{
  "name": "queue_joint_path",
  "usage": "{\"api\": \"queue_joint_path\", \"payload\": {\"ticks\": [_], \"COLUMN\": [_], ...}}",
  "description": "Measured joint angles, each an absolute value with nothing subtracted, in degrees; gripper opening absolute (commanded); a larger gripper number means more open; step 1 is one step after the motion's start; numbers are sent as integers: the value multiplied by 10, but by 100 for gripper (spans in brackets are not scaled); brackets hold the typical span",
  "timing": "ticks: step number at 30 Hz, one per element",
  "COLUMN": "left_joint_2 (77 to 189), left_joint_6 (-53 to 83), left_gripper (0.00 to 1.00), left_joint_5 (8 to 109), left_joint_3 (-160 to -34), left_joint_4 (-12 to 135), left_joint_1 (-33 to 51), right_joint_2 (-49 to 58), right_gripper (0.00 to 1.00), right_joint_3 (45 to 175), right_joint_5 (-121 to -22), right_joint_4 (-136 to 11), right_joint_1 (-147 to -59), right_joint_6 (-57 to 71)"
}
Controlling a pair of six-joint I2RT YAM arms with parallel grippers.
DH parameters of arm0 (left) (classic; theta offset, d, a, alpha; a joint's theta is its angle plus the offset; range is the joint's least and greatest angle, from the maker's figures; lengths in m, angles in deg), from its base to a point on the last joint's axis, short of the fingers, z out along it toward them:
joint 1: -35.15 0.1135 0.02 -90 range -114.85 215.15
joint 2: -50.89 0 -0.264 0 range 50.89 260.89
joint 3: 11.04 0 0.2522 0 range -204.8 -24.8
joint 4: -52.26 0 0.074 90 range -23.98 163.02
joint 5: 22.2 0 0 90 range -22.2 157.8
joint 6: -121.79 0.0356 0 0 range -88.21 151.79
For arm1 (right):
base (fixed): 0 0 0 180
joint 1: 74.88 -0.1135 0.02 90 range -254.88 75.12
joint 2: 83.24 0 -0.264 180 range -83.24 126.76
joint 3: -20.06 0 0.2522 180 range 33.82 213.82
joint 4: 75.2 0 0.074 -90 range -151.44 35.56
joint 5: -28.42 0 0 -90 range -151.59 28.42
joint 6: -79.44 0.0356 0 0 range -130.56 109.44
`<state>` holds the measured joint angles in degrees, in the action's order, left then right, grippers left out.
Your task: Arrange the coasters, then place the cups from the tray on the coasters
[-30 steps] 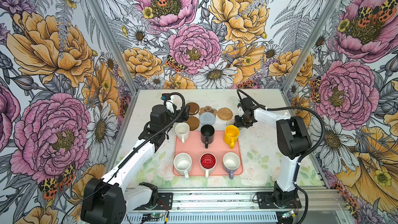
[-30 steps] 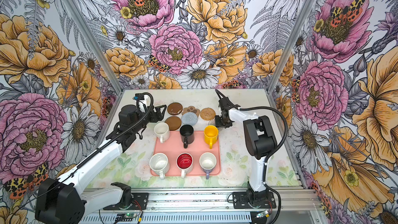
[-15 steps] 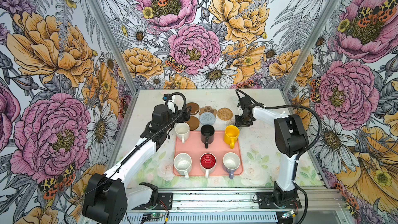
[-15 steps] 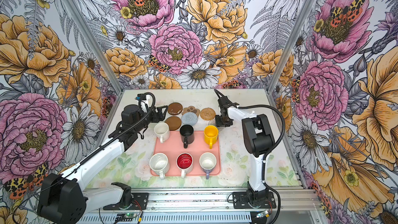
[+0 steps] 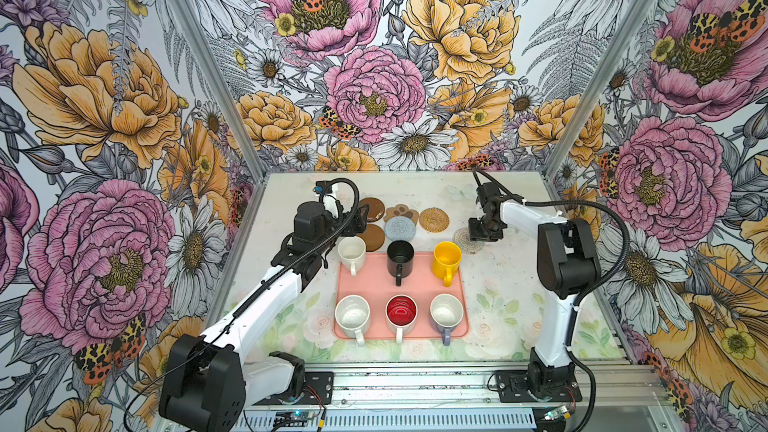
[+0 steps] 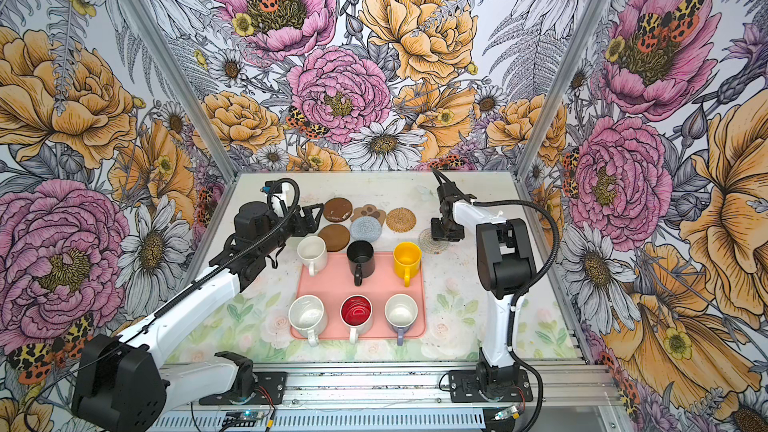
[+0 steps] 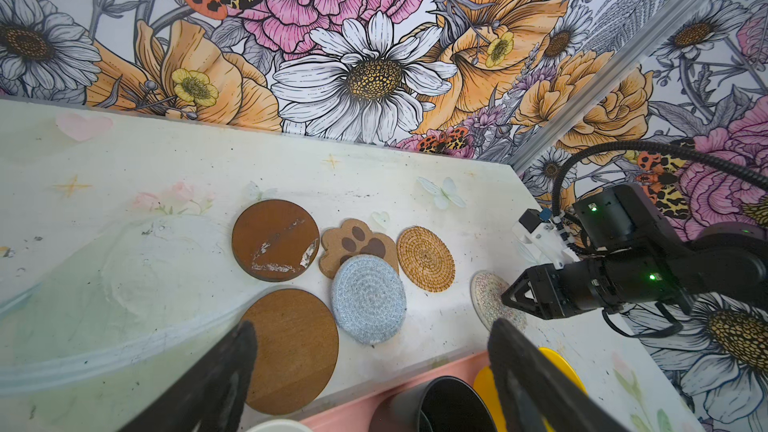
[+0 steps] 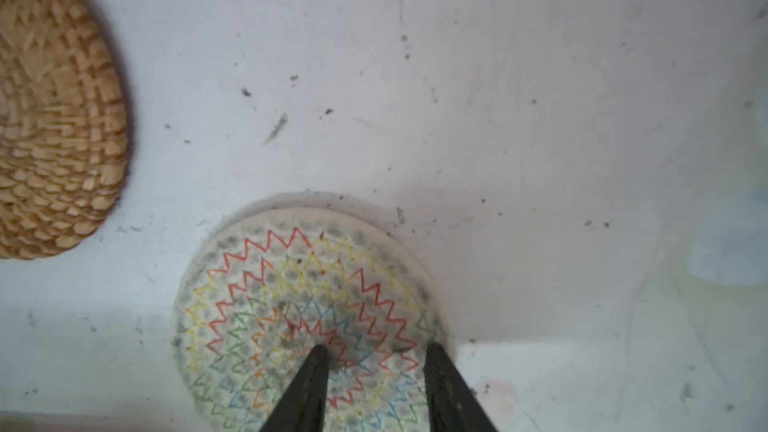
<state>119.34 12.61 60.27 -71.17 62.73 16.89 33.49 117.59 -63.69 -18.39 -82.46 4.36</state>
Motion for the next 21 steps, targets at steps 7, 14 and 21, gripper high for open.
{"api": "queue_joint_path", "payload": {"ticks": [7, 14, 21], "left_joint_2": [1183, 1175, 1171], "left_joint_6": [126, 126, 126], "left_gripper": [89, 89, 89], "left_joint_5": [608, 613, 618], "left_joint_3": [-709, -708, -708], "left_joint_4": [627, 627, 627], "left_joint_1": [169, 169, 169], "right_joint_2": [371, 405, 432], "right_gripper": [39, 37, 36], "right_joint_3": [1230, 1281, 1326], "right_joint_5": [-624, -617, -613], "right_joint_4": [-169, -160, -151], "right_joint_1": [-799, -785, -772], "right_joint_6": [39, 39, 40]}}
